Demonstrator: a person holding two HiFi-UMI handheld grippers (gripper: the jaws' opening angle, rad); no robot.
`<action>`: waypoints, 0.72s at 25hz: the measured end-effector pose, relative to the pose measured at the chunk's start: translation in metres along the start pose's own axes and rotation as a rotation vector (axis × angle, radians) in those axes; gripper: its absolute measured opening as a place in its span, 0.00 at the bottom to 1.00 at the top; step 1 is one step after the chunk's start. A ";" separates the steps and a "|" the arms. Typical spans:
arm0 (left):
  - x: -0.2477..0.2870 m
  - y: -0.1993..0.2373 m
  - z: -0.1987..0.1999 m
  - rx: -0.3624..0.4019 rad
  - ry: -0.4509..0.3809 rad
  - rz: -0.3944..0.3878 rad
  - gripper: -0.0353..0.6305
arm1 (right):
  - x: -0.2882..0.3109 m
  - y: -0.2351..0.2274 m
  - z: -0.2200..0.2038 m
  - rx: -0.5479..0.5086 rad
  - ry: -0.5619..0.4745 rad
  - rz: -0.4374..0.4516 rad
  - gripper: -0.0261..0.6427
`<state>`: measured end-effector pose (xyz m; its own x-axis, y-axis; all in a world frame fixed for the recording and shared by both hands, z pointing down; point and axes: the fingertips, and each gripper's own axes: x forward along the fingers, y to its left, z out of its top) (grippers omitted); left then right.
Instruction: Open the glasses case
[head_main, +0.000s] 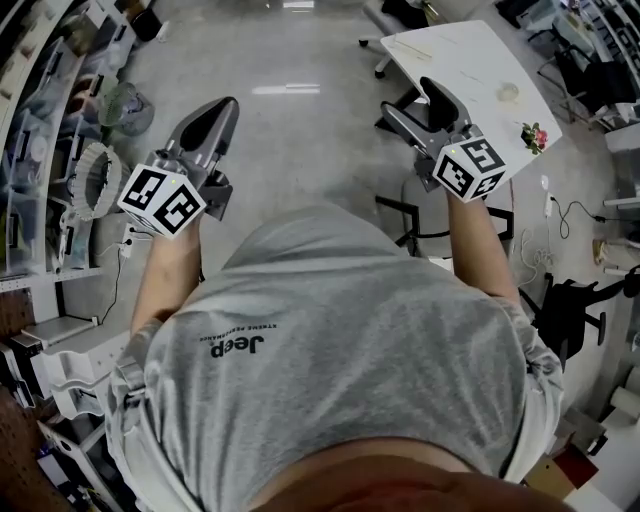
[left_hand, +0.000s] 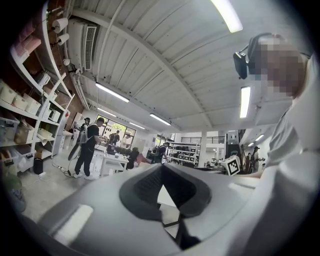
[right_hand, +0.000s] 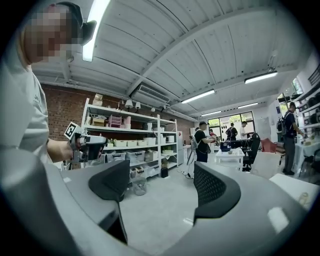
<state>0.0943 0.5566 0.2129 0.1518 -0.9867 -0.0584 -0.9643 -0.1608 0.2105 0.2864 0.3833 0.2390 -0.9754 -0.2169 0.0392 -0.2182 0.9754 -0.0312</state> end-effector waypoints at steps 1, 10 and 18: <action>0.003 -0.002 -0.002 -0.004 0.003 -0.001 0.11 | -0.001 -0.003 0.001 -0.001 -0.003 0.000 0.61; 0.027 0.027 -0.008 -0.016 0.019 -0.022 0.11 | 0.029 -0.022 -0.003 0.010 0.005 -0.009 0.60; 0.076 0.134 -0.006 -0.042 0.004 -0.101 0.11 | 0.125 -0.051 -0.011 0.003 0.040 -0.066 0.60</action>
<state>-0.0222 0.4596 0.2425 0.2486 -0.9655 -0.0775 -0.9341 -0.2601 0.2446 0.1755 0.3071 0.2561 -0.9568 -0.2792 0.0815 -0.2823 0.9588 -0.0300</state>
